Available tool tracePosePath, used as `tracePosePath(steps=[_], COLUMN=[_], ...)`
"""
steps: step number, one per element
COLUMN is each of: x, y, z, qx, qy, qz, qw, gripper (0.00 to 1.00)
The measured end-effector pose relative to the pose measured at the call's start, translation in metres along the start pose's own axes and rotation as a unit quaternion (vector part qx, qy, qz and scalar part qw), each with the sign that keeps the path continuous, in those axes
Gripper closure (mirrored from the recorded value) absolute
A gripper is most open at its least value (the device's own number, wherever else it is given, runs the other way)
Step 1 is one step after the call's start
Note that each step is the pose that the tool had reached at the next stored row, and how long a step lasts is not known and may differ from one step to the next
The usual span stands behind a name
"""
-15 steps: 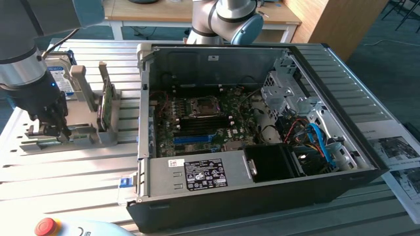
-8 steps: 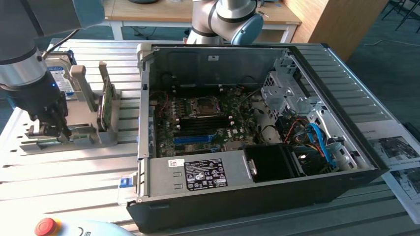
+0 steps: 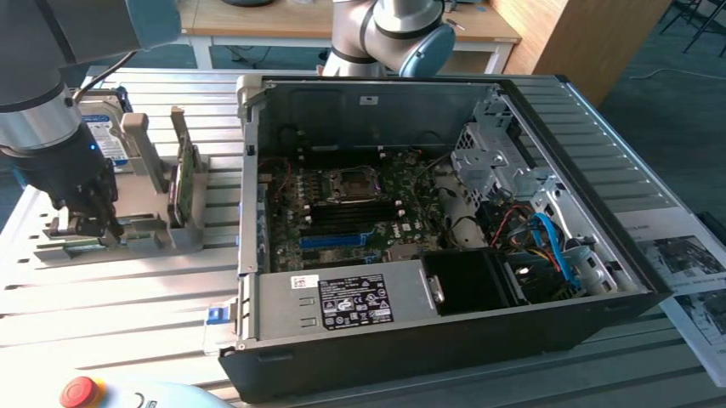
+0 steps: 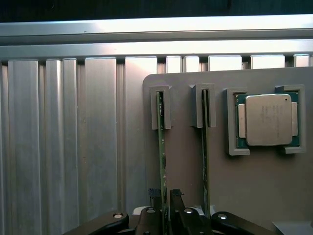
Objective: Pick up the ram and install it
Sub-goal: 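Pick up the ram and move it above insertion slot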
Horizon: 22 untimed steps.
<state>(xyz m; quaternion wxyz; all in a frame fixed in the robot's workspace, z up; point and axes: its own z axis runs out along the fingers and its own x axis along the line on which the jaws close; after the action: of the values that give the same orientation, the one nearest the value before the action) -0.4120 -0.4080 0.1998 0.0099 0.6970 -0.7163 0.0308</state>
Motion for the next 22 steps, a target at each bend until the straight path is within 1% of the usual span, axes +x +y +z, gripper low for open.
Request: tracePosePath(steps=[8, 10, 11, 12, 22], x=[0.0000, 0.0000, 0.0000, 0.0000, 0.0000], y=[0.0000, 0.0000, 0.0000, 0.0000, -0.0001], z=[0.0000, 0.0000, 0.0000, 0.0000, -0.0001], qx=[0.0000, 0.0000, 0.0000, 0.0000, 0.0002], qy=[0.0000, 0.0000, 0.0000, 0.0000, -0.0001], qz=[0.000, 0.000, 0.000, 0.000, 0.000], qw=[1.0000, 1.0000, 1.0000, 1.0000, 1.0000], gripper=[0.79, 0.80, 0.87, 0.88, 0.88])
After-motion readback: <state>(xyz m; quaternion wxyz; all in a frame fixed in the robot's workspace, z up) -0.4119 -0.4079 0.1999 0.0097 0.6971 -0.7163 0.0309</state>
